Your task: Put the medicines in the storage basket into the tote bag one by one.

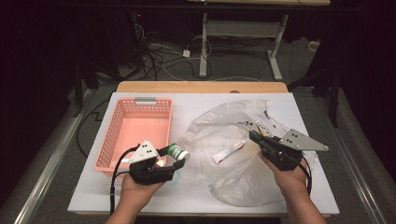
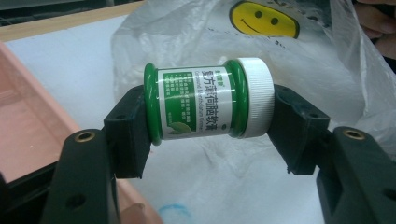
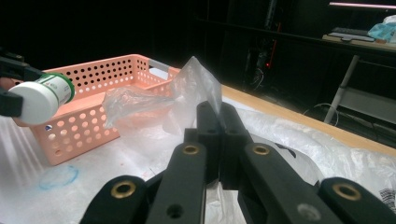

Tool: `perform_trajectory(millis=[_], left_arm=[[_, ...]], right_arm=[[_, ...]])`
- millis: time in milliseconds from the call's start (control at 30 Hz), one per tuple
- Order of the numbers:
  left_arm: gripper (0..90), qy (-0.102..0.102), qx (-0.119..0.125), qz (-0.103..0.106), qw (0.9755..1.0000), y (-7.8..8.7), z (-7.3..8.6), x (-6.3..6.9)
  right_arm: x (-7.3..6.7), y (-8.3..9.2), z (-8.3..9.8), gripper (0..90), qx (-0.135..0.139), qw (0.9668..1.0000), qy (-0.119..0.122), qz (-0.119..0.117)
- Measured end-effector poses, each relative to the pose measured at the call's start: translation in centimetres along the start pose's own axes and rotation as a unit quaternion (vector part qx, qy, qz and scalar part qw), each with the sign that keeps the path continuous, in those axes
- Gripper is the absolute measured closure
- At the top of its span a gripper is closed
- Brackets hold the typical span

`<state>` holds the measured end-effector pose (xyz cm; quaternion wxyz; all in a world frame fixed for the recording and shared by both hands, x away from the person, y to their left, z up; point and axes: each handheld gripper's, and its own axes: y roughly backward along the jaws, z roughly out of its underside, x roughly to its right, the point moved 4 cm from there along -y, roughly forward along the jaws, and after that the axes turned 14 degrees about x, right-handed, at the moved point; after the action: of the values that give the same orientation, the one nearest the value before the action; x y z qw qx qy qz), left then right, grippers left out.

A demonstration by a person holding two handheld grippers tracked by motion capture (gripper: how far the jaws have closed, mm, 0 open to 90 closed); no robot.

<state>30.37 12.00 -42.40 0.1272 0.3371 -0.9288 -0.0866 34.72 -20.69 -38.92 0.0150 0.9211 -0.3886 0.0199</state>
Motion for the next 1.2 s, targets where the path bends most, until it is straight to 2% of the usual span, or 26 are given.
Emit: perform_trajectory(millis=[333, 667, 767, 1200], left_arm=[[35.2, -0.012, -0.019, 0.014, 0.9996, -1.9, 0.6, 1.4], [35.2, -0.02, -0.035, 0.022, 0.999, -4.7, 0.7, 2.3], [35.2, -0.03, -0.044, 0.024, 0.9983, -5.7, 0.9, 2.6], [35.2, -0.041, -0.053, 0.035, 0.9971, -9.6, 0.8, 3.6]], right_arm=[[-0.2, -0.1, 0.0, 90.0, 0.0, 1.0, 0.004, -0.004], [-0.4, 0.0, -0.1, 90.0, 0.003, 1.0, 0.004, -0.009], [-0.5, 0.0, -0.1, 90.0, 0.001, 0.9999, 0.003, -0.01], [-0.7, 0.2, -0.1, 90.0, 0.004, 0.9999, 0.004, -0.014]])
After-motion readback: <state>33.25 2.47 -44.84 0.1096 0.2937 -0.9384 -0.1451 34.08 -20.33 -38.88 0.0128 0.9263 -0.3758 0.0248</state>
